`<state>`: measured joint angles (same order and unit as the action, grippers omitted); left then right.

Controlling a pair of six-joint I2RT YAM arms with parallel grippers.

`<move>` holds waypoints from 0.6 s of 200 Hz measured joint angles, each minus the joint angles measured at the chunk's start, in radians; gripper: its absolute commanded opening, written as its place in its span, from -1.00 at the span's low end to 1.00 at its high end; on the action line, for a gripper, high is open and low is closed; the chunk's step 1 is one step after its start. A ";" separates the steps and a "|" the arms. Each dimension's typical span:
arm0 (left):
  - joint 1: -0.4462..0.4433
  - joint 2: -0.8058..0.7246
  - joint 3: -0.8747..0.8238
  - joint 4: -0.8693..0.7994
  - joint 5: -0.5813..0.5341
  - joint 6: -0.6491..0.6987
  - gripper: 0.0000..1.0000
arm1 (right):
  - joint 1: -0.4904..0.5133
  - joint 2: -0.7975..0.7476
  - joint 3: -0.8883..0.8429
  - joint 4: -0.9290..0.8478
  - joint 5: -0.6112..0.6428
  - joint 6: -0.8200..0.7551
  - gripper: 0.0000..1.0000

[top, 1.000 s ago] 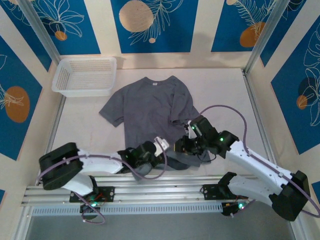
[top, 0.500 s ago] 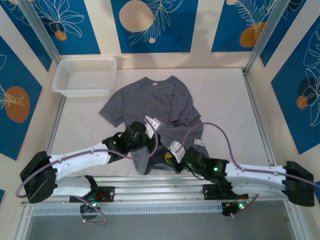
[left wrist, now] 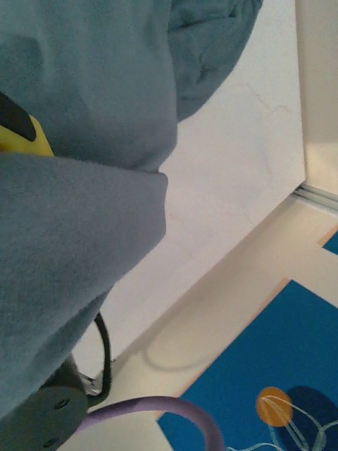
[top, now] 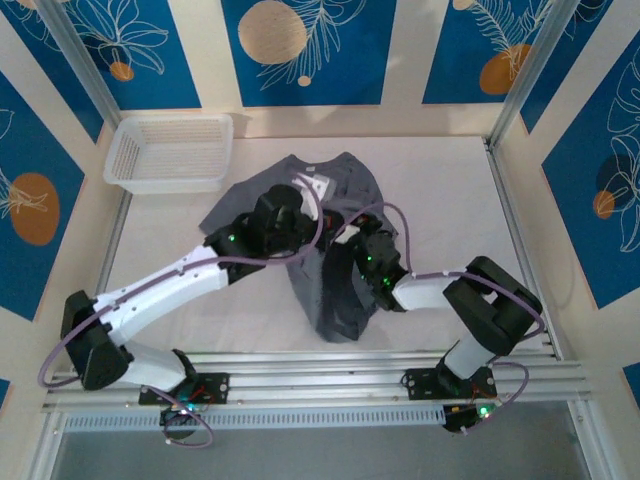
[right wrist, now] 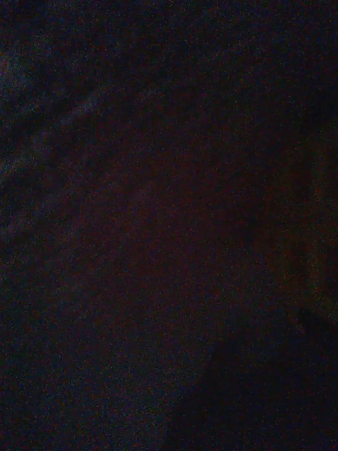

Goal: Fold the inside-out t-shirt

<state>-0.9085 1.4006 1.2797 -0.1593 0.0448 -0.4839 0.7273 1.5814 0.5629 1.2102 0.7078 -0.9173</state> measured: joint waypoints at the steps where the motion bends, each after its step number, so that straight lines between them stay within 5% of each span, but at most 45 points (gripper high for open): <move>1: 0.001 0.002 0.005 -0.001 0.001 -0.002 -1.00 | -0.002 0.000 0.001 0.002 0.000 -0.002 -0.99; 23: 0.004 0.058 0.120 -0.045 0.035 -0.035 -1.00 | 0.010 0.001 0.014 0.031 0.000 0.000 -0.98; 50: 0.003 0.086 0.207 -0.067 0.058 -0.065 -1.00 | 0.138 0.006 0.023 -0.038 0.019 0.081 -0.97; 71: 0.003 0.103 0.261 -0.072 0.078 -0.075 -1.00 | 0.191 0.002 0.097 -0.250 0.000 0.276 -0.97; 120: 0.003 0.146 0.374 -0.058 0.080 -0.077 -1.00 | 0.105 -0.026 0.216 -0.647 -0.109 0.809 -0.94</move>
<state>-0.9051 1.5467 1.6535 -0.2173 0.1253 -0.5610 0.8318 1.5558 0.7788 0.5636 0.5991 -0.1081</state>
